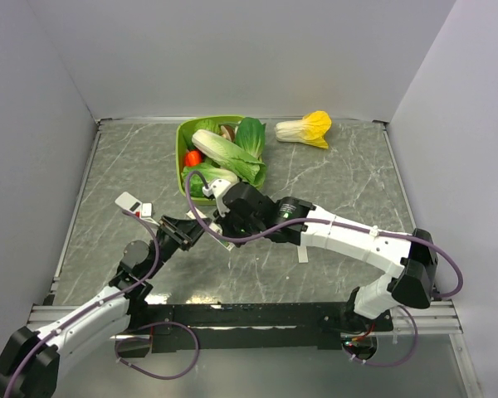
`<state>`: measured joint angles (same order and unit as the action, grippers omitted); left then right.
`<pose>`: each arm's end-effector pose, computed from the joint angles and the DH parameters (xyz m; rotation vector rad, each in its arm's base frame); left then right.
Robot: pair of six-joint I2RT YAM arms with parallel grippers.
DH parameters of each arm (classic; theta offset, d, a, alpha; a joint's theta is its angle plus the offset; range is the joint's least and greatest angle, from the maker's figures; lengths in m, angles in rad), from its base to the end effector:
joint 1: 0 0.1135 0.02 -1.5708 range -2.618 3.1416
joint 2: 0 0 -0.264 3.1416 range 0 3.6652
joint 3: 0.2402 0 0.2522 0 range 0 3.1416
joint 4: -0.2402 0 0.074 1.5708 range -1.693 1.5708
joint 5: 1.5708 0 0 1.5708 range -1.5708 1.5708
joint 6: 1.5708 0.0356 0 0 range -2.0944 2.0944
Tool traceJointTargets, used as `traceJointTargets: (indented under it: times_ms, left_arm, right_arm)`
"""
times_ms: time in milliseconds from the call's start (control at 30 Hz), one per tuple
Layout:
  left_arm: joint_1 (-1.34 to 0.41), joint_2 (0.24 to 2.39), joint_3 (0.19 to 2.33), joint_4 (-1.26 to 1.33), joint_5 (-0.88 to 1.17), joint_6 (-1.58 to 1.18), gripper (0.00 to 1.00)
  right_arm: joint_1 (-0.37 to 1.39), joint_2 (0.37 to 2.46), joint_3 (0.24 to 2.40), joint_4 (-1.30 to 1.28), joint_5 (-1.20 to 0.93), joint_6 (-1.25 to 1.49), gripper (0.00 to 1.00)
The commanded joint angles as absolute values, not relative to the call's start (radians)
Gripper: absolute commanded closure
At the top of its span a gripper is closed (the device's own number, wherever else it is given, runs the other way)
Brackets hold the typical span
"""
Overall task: Load the batteries into the remote control
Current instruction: Load the battery into the remote control.
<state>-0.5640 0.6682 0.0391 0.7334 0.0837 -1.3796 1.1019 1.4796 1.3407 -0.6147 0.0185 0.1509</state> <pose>0.1294 -0.0854 0.1928 -0.6000 1.5875 -1.5944 0.1483 0.2912 0.3269 -1.0918 2.1415 0.5921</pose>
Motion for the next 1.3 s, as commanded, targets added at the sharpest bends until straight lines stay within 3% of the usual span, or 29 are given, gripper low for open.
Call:
traceJointTargets:
  times_ms: [0,233,633,1267]
  left_arm:
    - [-0.561,0.634,-0.164,0.804,0.098,-1.424,0.99]
    - [-0.563,0.638,-0.166,0.831,0.101,-1.453,0.99]
    - [-0.563,0.64,-0.179,0.845,0.094,-1.519,0.99]
    - [-0.563,0.592,-0.183,0.793,0.071,-1.598,0.99]
  right_arm:
    - [1.109,1.514,1.407,-0.653,0.038,0.144,1.0]
    - [1.117,1.557,1.45,-0.719,0.046,0.144,1.0]
    - [1.138,1.595,1.503,-0.762,0.103,0.14,0.84]
    - [1.184,1.661,1.58,-0.836,0.173,0.127,0.72]
